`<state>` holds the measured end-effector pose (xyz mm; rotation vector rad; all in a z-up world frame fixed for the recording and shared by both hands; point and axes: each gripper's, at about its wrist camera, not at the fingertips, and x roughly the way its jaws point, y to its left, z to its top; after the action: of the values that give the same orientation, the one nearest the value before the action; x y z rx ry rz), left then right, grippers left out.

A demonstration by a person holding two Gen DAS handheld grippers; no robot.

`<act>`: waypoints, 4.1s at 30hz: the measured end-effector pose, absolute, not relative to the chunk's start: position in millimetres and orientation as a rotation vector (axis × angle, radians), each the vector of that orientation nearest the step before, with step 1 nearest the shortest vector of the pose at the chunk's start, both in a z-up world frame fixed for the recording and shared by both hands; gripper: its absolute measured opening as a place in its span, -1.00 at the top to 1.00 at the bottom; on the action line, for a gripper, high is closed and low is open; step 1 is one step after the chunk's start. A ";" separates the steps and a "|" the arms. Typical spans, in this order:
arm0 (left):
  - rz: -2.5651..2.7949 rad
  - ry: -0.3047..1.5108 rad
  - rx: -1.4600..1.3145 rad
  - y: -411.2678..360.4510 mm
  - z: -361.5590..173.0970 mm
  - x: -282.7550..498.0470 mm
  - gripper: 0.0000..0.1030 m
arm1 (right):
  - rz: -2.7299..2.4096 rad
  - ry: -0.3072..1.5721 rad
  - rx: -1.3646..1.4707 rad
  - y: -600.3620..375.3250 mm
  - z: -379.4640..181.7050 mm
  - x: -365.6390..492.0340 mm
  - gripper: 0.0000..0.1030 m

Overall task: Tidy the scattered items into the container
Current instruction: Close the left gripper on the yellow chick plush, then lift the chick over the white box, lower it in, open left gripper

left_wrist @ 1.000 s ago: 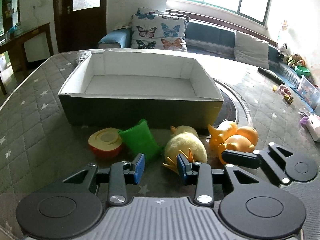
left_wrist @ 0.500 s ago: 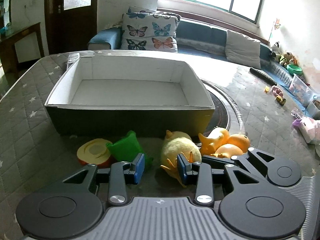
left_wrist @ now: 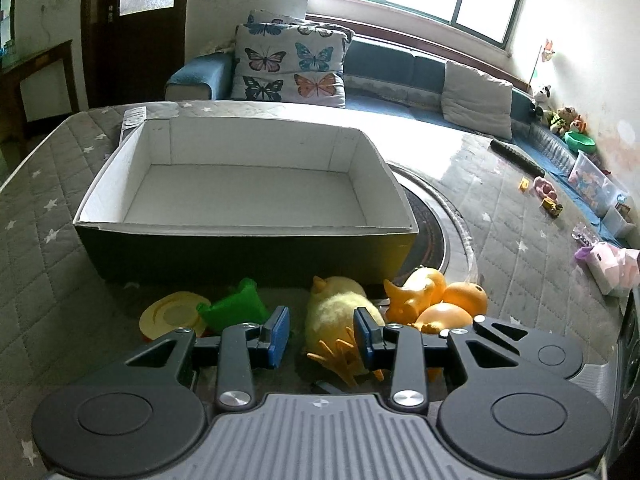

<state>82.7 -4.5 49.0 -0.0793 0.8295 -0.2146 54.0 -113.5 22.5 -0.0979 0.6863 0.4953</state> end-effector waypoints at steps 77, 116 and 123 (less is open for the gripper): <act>-0.241 0.941 -0.387 26.6 48.9 106.2 0.39 | 0.501 0.656 -0.114 -116.7 31.2 51.3 -0.16; -0.317 0.836 -0.447 13.4 82.3 201.9 0.28 | 0.400 0.501 -0.190 -123.4 80.9 134.1 0.04; -0.321 0.868 -0.482 13.5 58.2 238.5 0.28 | 0.381 0.554 -0.194 -125.8 64.6 165.9 0.04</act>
<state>238.5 13.5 58.2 -0.4821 0.8678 -0.3214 165.9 -125.8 64.6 -0.1937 0.5537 0.3807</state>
